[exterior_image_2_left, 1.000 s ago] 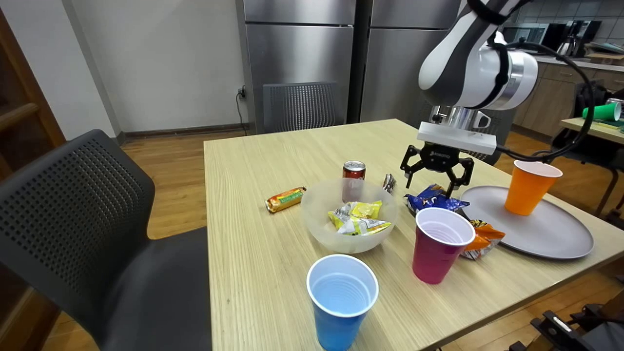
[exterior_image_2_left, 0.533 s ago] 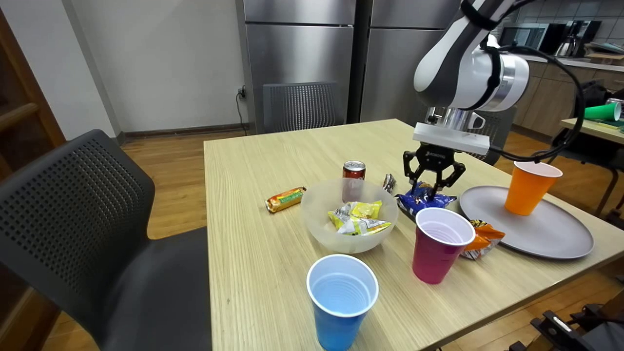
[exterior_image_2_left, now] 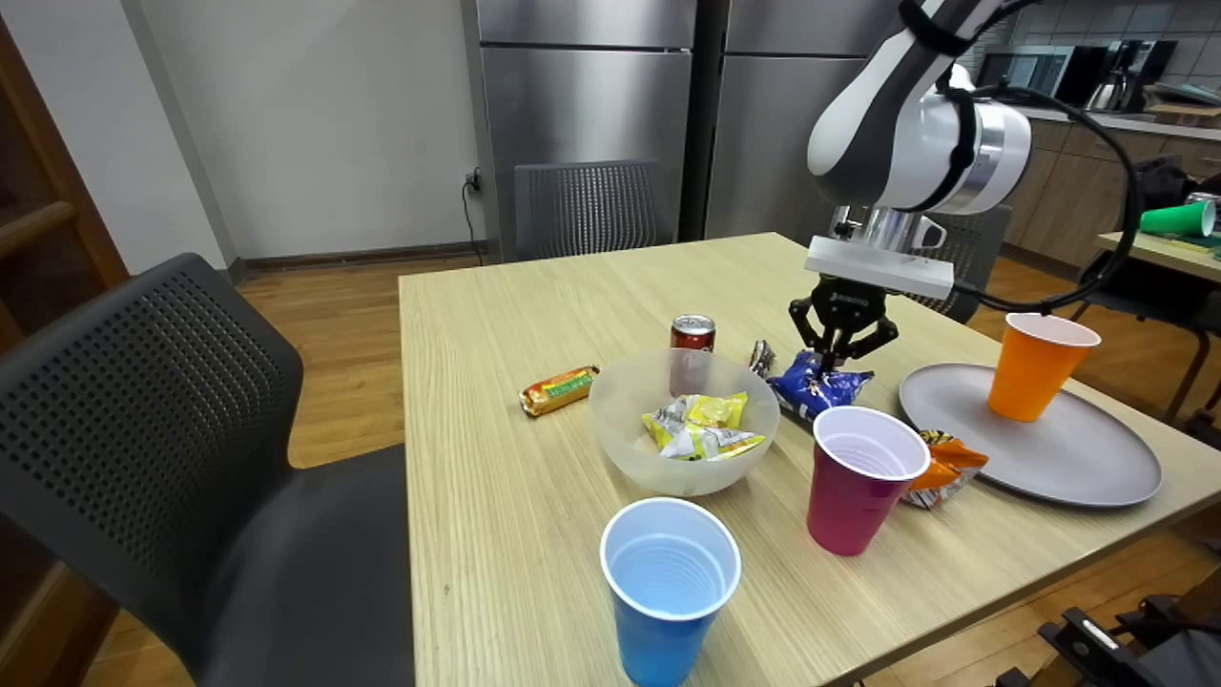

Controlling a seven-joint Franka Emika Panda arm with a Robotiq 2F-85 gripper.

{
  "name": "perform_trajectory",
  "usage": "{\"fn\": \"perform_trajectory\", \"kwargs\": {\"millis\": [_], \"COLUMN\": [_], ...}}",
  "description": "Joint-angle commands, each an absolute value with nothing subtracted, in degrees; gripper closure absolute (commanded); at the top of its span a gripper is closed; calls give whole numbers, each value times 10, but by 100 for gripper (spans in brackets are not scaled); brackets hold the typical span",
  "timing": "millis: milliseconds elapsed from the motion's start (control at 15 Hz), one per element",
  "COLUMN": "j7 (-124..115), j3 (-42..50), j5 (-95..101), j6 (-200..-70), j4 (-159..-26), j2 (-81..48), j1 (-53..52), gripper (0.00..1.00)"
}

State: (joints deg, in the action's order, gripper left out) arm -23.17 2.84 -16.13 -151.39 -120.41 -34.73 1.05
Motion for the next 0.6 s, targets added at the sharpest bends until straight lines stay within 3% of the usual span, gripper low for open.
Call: {"fn": "perform_trajectory", "kwargs": {"millis": [0,533], "j7": [-229,-212], "j3": [26,15], "j5": [-171,-174], "j6": [-1500,-1524], "j4": [-1203,-1241], "j2": [-332,-256], "j1": [11,12], "gripper": [100,100]}}
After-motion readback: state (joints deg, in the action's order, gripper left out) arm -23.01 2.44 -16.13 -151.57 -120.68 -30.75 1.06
